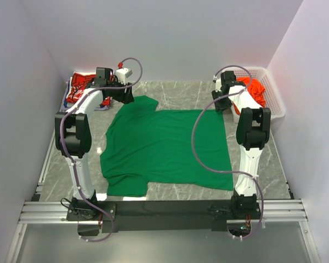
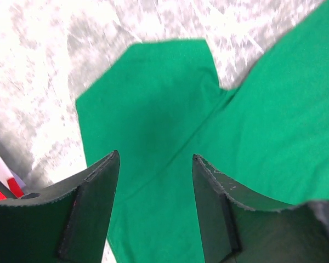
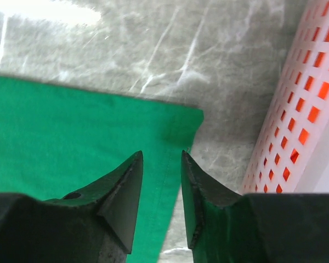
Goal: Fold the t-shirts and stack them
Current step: Flatten the tshirt out, then fold the tshirt
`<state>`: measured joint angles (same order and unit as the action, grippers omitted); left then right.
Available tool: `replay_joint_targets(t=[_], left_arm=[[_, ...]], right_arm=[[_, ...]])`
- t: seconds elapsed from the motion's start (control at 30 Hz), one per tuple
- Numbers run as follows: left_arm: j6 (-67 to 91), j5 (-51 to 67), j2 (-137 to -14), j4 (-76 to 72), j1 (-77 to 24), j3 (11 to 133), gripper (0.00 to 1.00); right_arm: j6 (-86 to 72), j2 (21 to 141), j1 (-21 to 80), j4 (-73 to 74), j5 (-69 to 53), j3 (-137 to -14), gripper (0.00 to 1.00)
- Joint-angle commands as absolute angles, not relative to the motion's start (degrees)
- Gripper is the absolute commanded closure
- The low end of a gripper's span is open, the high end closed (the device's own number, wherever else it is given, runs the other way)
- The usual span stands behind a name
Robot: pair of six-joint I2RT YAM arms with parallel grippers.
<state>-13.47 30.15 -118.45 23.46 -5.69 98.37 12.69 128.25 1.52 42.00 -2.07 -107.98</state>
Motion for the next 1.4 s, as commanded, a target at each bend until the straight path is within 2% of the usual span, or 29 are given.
replay_joint_targets(t=[0.0,0.17,0.57,0.63,0.73,0.77,0.87,1.1,1.37], left_arm=[[-10.37,31.03,-118.3,17.85,-5.62,99.05,0.39],[-9.93,30.32,-119.44,16.35,-5.62,98.96,0.38],[-7.47,25.93,-127.35,13.71,-5.62,104.41,0.33],[-6.95,25.58,-129.11,13.36,-5.62,106.08,0.32],[-5.72,24.53,-132.97,15.29,-5.63,110.99,0.3],[-5.02,24.0,-134.98,15.99,-5.63,112.4,0.3],[-4.66,23.03,-137.98,17.31,-5.62,116.62,0.28],[-6.32,22.33,-142.64,20.21,-6.06,124.35,0.29],[-12.38,23.99,-144.93,24.52,-7.65,124.63,0.31]], right_arm=[[8.62,128.93,0.79,38.94,3.51,-110.31,0.58],[6.15,129.99,0.79,37.71,5.36,-109.25,0.51],[4.92,136.32,0.88,40.6,6.33,-115.22,0.5],[5.1,137.02,0.7,41.3,5.36,-115.75,0.54],[5.01,137.98,0.79,43.06,3.52,-116.89,0.69],[5.01,138.08,0.7,43.33,2.47,-117.07,0.8],[5.27,137.37,0.79,43.16,2.02,-115.93,0.99],[7.03,135.0,1.4,42.62,0.18,-114.08,1.0],[8.26,134.21,2.72,43.51,-0.88,-113.91,1.0]])
